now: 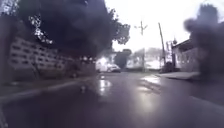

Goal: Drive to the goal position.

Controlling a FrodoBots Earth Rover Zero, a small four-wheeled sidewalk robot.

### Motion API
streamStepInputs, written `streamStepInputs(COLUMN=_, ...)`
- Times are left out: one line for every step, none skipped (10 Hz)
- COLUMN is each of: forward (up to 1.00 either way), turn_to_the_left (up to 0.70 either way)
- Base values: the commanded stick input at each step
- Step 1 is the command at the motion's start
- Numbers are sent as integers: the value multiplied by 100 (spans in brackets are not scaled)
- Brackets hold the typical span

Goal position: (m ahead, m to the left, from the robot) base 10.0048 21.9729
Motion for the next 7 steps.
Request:
streamStepInputs(forward=70, turn_to_the_left=0)
streamStepInputs(forward=70, turn_to_the_left=-35)
streamStepInputs(forward=70, turn_to_the_left=-35)
streamStepInputs(forward=70, turn_to_the_left=-35)
streamStepInputs(forward=70, turn_to_the_left=-35)
streamStepInputs(forward=70, turn_to_the_left=-35)
streamStepInputs(forward=70, turn_to_the_left=-22)
